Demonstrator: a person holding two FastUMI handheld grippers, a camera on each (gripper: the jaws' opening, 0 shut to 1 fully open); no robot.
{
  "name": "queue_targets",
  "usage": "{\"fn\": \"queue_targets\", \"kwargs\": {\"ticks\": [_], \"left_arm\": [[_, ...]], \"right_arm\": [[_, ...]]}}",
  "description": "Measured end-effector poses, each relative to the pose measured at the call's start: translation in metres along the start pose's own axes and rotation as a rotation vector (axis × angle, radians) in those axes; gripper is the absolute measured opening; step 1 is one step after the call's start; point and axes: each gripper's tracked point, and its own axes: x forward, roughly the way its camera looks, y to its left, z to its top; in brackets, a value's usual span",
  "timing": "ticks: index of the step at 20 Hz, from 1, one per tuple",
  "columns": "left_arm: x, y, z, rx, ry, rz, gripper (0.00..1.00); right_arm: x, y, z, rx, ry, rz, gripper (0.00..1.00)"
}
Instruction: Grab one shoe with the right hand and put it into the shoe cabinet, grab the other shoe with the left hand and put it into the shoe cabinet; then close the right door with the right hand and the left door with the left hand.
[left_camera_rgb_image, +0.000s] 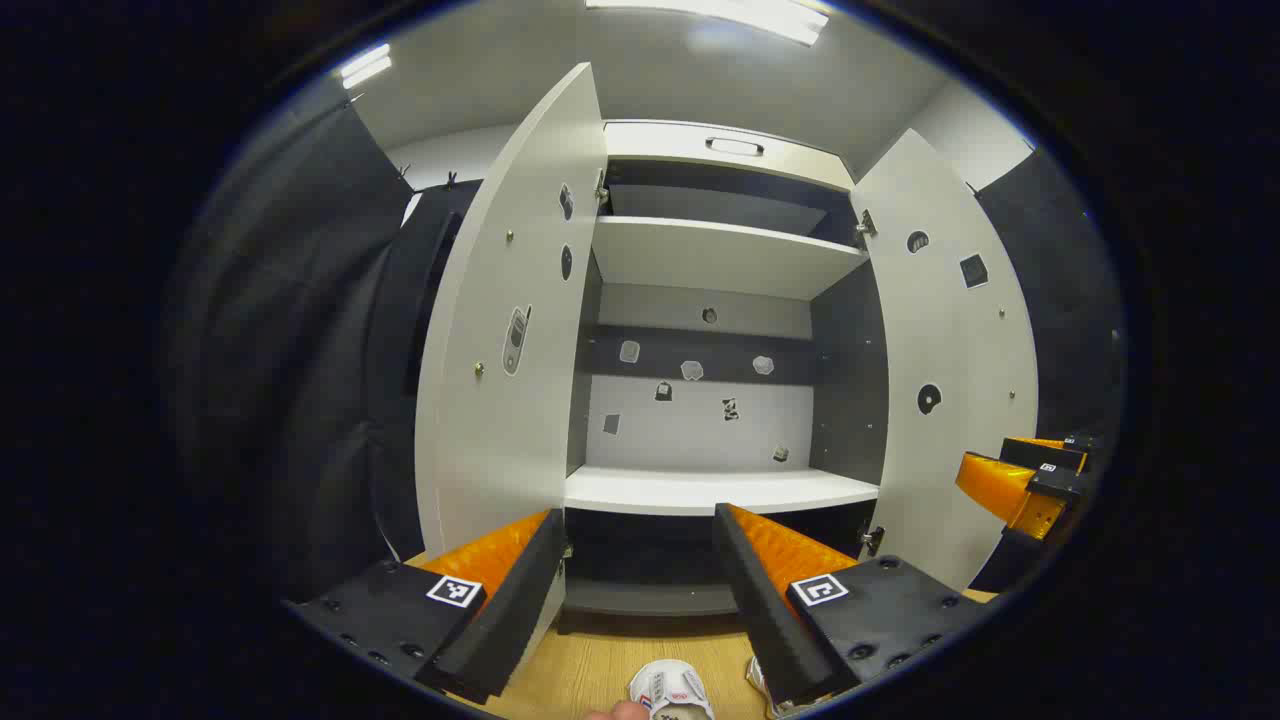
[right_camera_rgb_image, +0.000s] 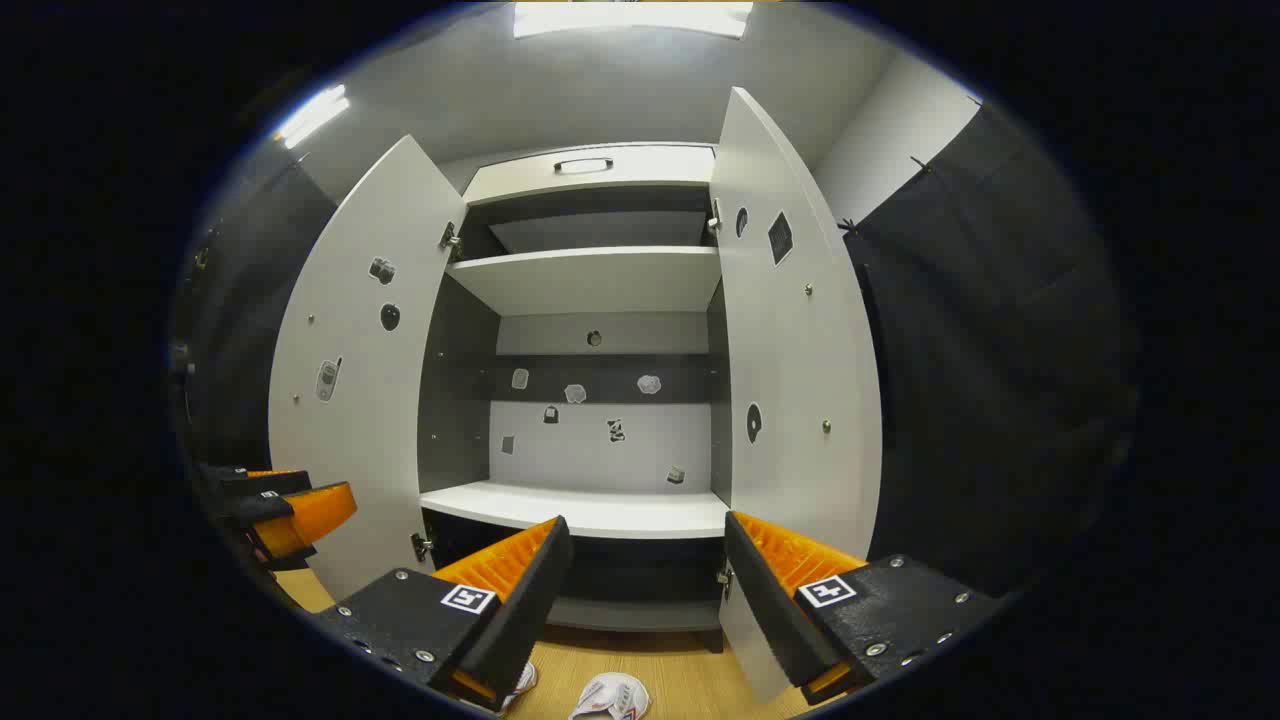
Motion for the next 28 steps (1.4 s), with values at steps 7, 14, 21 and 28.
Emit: {"fn": "queue_targets", "kwargs": {"ticks": [7, 14, 21, 28], "left_arm": [[-0.002, 0.007, -0.001, -0.009, 0.005, 0.004, 0.96], [-0.004, 0.006, 0.0, -0.019, 0.003, -0.002, 0.96], [-0.006, 0.005, -0.002, -0.025, 0.006, -0.004, 0.96], [-0.005, 0.004, -0.002, -0.023, 0.007, 0.001, 0.96]], "right_arm": [[0.0, 0.011, 0.003, 0.0, -0.005, 0.01, 0.94], [-0.001, 0.011, 0.007, -0.005, -0.014, 0.001, 0.94], [-0.001, 0.01, 0.008, -0.008, -0.015, -0.003, 0.94], [0.004, 0.011, -0.029, -0.012, 0.054, 0.003, 0.94]]}}
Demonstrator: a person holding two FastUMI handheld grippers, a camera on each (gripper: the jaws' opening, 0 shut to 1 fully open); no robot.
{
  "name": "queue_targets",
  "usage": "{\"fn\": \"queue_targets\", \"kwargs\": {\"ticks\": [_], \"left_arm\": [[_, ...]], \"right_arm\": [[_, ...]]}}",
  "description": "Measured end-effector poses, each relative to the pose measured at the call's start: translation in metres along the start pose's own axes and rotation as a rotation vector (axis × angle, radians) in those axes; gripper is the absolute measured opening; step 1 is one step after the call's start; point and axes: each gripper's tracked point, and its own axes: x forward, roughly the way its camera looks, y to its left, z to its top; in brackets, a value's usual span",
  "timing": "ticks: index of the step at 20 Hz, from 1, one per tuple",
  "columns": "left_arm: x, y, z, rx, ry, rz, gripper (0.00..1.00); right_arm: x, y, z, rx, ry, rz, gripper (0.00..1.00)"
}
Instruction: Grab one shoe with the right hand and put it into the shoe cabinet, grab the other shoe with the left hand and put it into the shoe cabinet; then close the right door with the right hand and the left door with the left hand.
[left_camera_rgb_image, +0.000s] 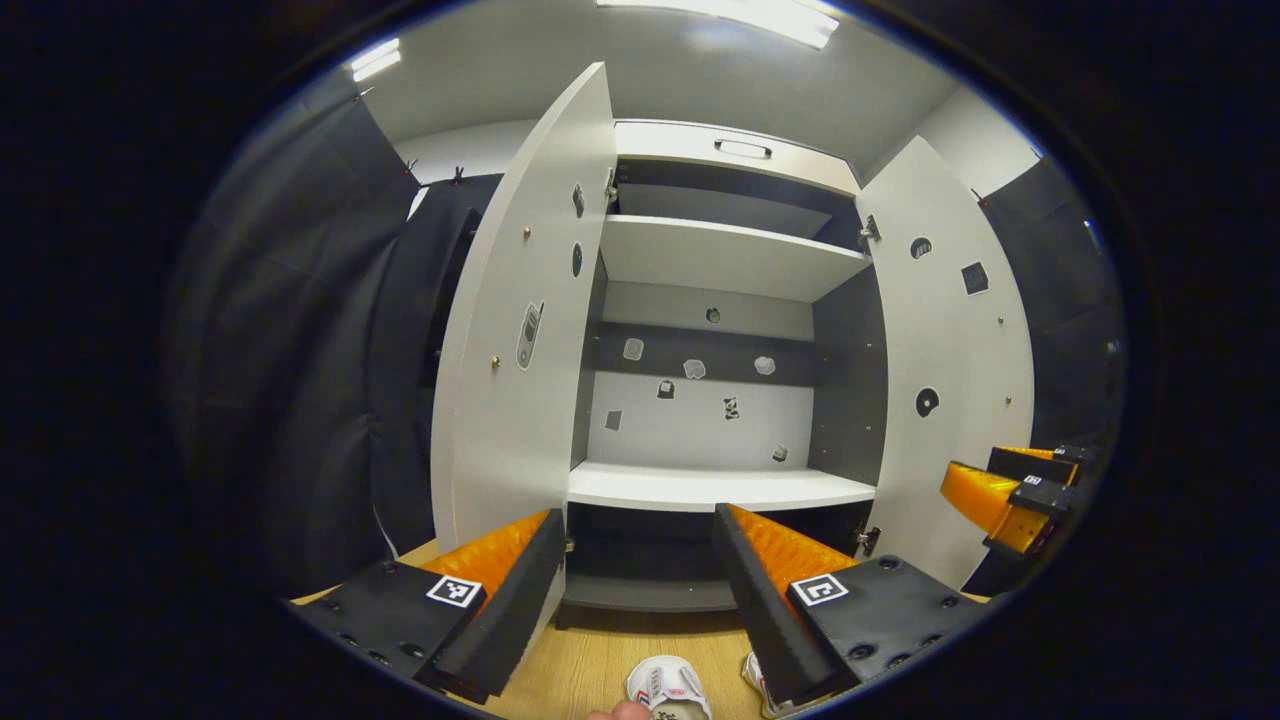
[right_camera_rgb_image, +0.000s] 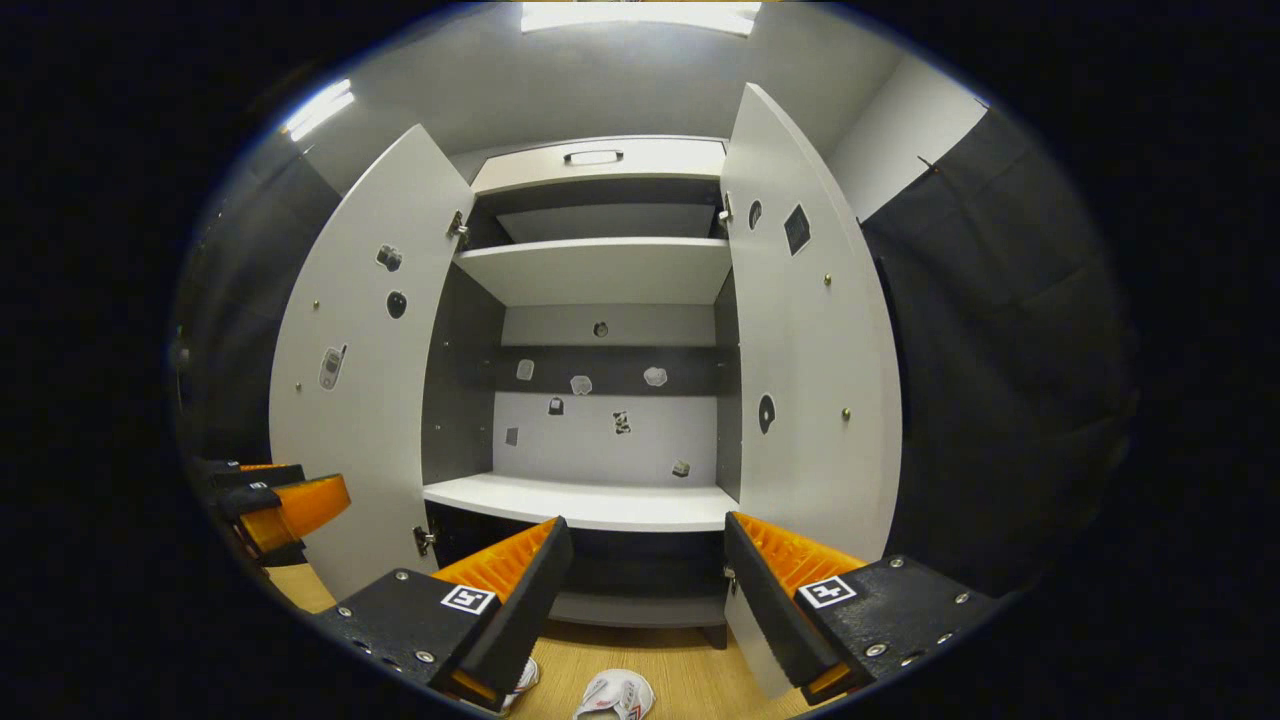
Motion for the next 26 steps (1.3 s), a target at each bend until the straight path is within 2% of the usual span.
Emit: {"fn": "queue_targets", "kwargs": {"ticks": [7, 11, 13, 17, 20, 23, 26], "left_arm": [[-0.009, 0.001, -0.008, -0.021, 0.013, 0.012, 0.96], [-0.01, 0.008, -0.011, -0.03, 0.019, 0.027, 0.96], [-0.01, 0.011, -0.013, -0.034, 0.028, 0.032, 0.97], [-0.01, 0.014, -0.016, -0.035, 0.037, 0.035, 0.96], [-0.009, 0.012, -0.017, -0.027, 0.04, 0.032, 0.96], [-0.008, 0.01, -0.018, -0.027, 0.043, 0.028, 0.96], [-0.009, 0.009, -0.018, -0.019, 0.047, 0.027, 0.97]], "right_arm": [[0.003, 0.004, -0.138, -0.039, 0.283, 0.015, 0.95], [-0.016, 0.008, -0.24, -0.071, 0.511, 0.036, 0.95], [-0.028, 0.009, -0.276, -0.073, 0.601, 0.042, 0.94], [-0.042, 0.005, -0.324, -0.126, 0.701, 0.049, 0.93], [-0.041, 0.002, -0.344, -0.15, 0.74, 0.046, 0.92], [-0.027, 0.002, -0.354, -0.143, 0.743, 0.039, 0.9], [-0.01, 0.001, -0.367, -0.14, 0.752, 0.042, 0.83]]}}
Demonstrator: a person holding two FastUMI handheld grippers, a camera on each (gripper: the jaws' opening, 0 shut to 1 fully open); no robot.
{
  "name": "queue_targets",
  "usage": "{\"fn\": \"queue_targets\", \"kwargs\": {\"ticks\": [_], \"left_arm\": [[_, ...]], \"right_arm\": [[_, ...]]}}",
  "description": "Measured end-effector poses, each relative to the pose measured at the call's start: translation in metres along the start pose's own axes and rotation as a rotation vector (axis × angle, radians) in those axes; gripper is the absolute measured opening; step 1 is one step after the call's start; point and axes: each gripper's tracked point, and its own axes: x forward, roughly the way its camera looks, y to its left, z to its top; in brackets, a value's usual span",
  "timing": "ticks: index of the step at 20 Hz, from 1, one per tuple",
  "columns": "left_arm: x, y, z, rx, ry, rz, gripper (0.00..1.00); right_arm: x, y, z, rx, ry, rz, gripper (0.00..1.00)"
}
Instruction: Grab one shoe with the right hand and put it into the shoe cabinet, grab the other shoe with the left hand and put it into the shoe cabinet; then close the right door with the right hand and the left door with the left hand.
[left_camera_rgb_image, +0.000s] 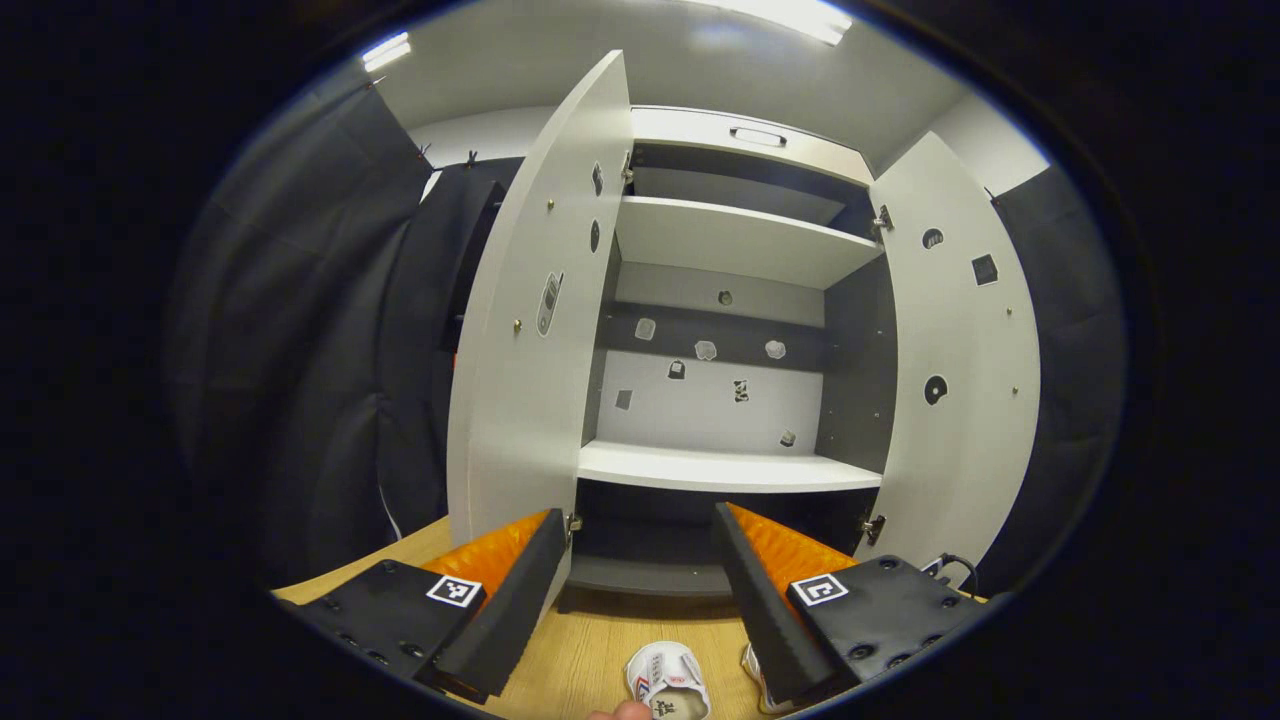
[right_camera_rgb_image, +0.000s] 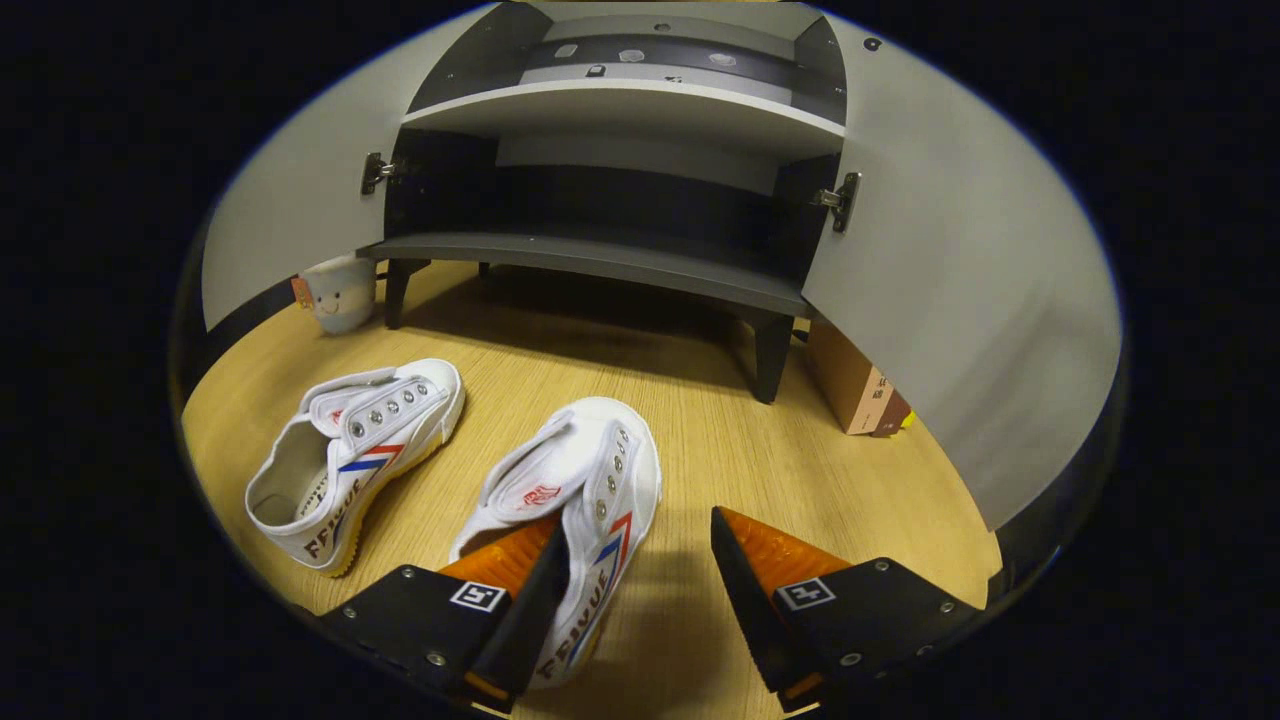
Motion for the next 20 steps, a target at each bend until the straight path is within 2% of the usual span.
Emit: {"fn": "queue_targets", "kwargs": {"ticks": [5, 7, 9, 10, 12, 17, 20], "left_arm": [[-0.004, 0.002, 0.0, 0.01, 0.001, 0.013, 0.96], [-0.006, 0.003, -0.001, 0.014, 0.007, 0.02, 0.96], [-0.007, 0.003, -0.002, 0.02, 0.011, 0.025, 0.96], [-0.007, 0.003, -0.003, 0.021, 0.014, 0.025, 0.97], [-0.009, 0.001, -0.005, 0.024, 0.018, 0.021, 0.97], [-0.01, -0.006, -0.006, 0.035, 0.021, 0.004, 0.96], [-0.007, -0.01, -0.008, 0.032, 0.023, -0.006, 0.96]], "right_arm": [[0.025, 0.007, 0.002, 0.022, 0.008, 0.03, 0.67], [0.028, 0.008, 0.003, 0.002, -0.009, 0.021, 0.48], [0.029, 0.002, 0.003, -0.02, -0.027, -0.015, 0.37], [0.031, -0.004, 0.002, -0.03, -0.032, -0.043, 0.24], [0.032, -0.007, 0.001, -0.028, -0.045, -0.05, 0.1], [0.025, -0.007, 0.004, 0.005, -0.049, -0.032, 0.02], [0.01, -0.012, 0.024, 0.019, -0.103, -0.03, 0.01]]}}
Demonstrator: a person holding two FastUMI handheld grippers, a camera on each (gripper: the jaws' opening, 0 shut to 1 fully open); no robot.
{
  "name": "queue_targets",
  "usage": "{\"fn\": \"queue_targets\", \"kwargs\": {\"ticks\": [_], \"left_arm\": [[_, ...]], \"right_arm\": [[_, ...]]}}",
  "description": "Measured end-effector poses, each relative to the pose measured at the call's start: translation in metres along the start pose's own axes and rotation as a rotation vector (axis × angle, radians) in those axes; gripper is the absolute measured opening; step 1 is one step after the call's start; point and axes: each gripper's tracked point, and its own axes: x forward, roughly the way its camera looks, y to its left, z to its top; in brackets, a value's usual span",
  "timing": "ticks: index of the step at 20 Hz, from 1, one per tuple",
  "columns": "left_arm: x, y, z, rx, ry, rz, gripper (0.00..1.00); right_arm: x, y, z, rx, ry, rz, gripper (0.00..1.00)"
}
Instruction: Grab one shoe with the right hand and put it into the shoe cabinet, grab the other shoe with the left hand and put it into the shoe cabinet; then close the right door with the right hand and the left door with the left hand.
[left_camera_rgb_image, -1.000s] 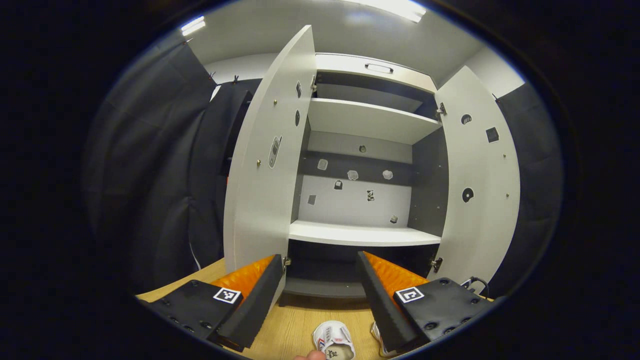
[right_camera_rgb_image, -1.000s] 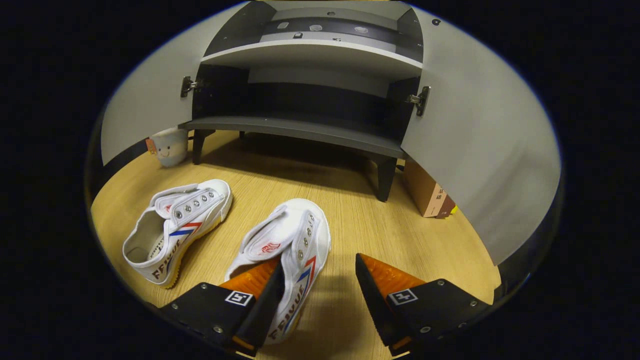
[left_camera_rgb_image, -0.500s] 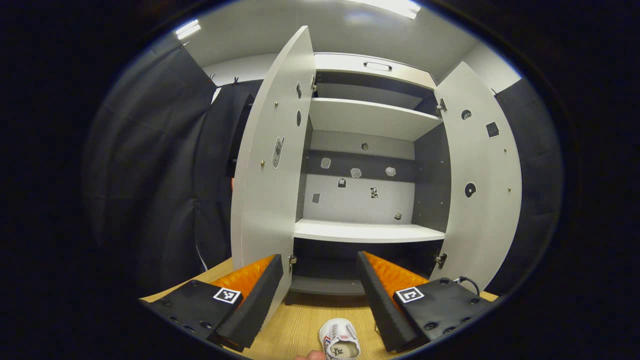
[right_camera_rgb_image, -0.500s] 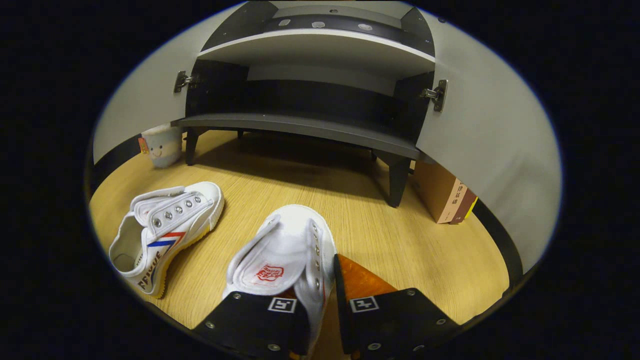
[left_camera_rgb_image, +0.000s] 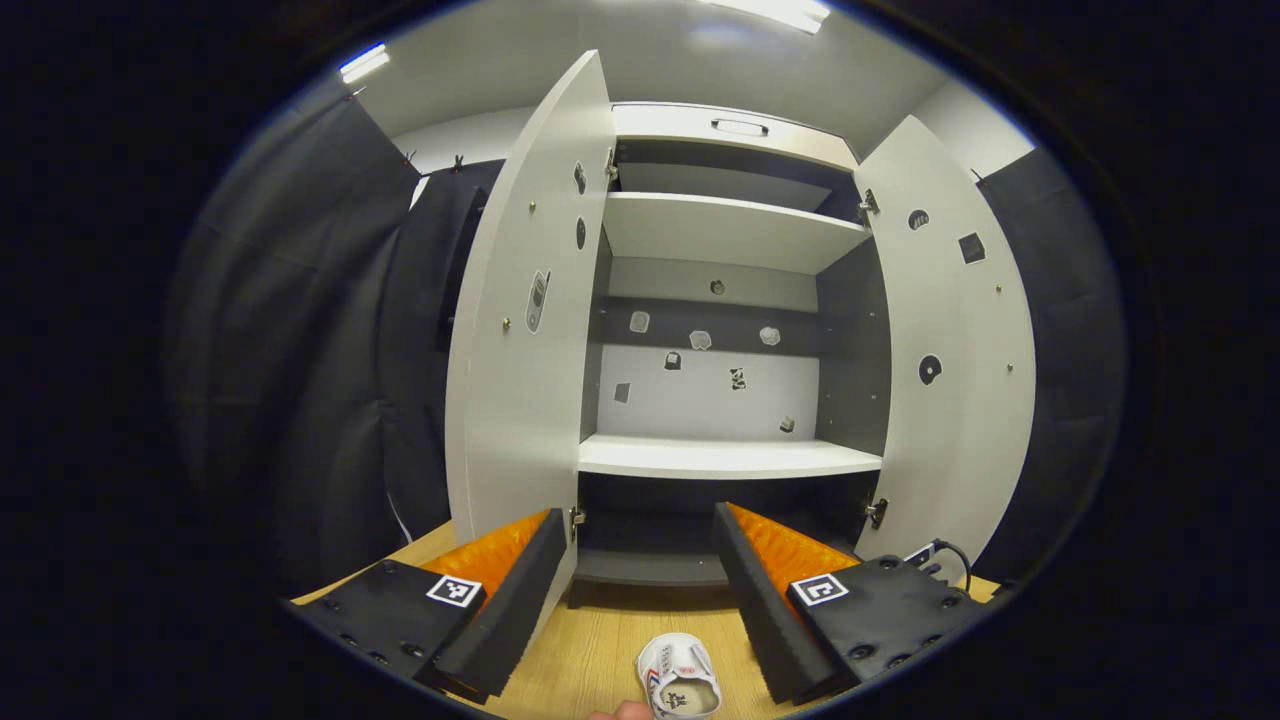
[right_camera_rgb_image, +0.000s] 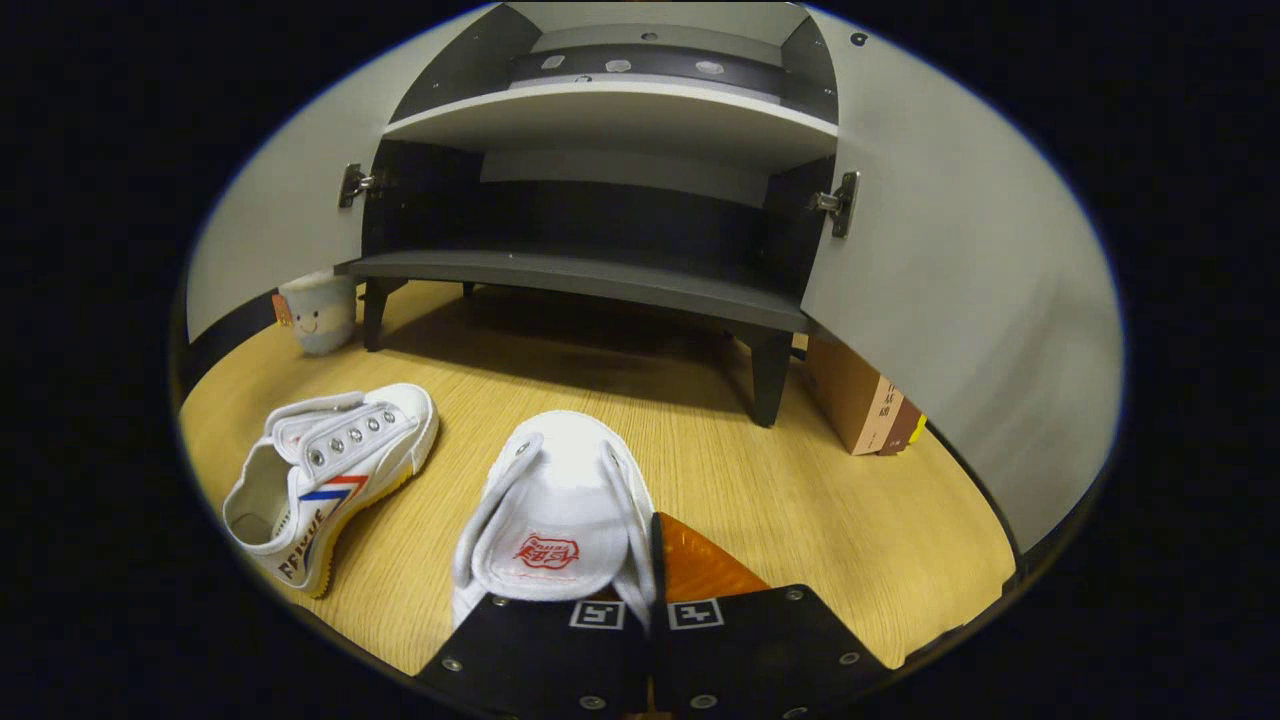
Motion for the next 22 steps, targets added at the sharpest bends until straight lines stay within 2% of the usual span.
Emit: {"fn": "queue_targets", "kwargs": {"ticks": [2, 7, 10, 14, 15, 16, 17, 19, 20, 21, 22], "left_arm": [[0.002, -0.002, -0.001, -0.007, -0.001, -0.007, 0.99], [0.007, -0.007, -0.004, -0.015, -0.007, -0.02, 0.96], [0.007, -0.007, -0.008, -0.031, -0.003, -0.024, 0.96], [0.005, -0.008, -0.008, -0.04, -0.011, -0.03, 0.96], [0.005, -0.008, -0.007, -0.038, -0.017, -0.028, 0.96], [0.004, -0.006, -0.005, -0.034, -0.024, -0.025, 0.96], [0.002, -0.005, -0.004, -0.031, -0.032, -0.024, 0.96], [0.0, -0.002, -0.005, -0.024, -0.032, -0.02, 0.96], [-0.003, 0.001, -0.004, -0.022, -0.034, -0.014, 0.96], [-0.006, 0.003, -0.003, -0.024, -0.035, -0.009, 0.96], [-0.008, 0.004, -0.002, -0.029, -0.036, -0.007, 0.96]], "right_arm": [[-0.014, -0.005, 0.019, 0.022, -0.036, -0.001, 0.01], [-0.067, -0.017, 0.092, 0.077, -0.157, -0.008, 0.06], [-0.104, -0.023, 0.146, 0.089, -0.229, -0.01, 0.06], [-0.13, -0.034, 0.227, 0.074, -0.32, -0.029, 0.07], [-0.133, -0.038, 0.253, 0.085, -0.336, -0.03, 0.06], [-0.135, -0.041, 0.279, 0.091, -0.352, -0.033, 0.01], [-0.135, -0.044, 0.303, 0.089, -0.371, -0.038, 0.06], [-0.134, -0.051, 0.348, 0.076, -0.401, -0.059, 0.06], [-0.121, -0.054, 0.378, 0.068, -0.416, -0.067, 0.01], [-0.106, -0.058, 0.4, 0.059, -0.429, -0.077, 0.06], [-0.102, -0.06, 0.416, 0.045, -0.442, -0.091, 0.06]]}}
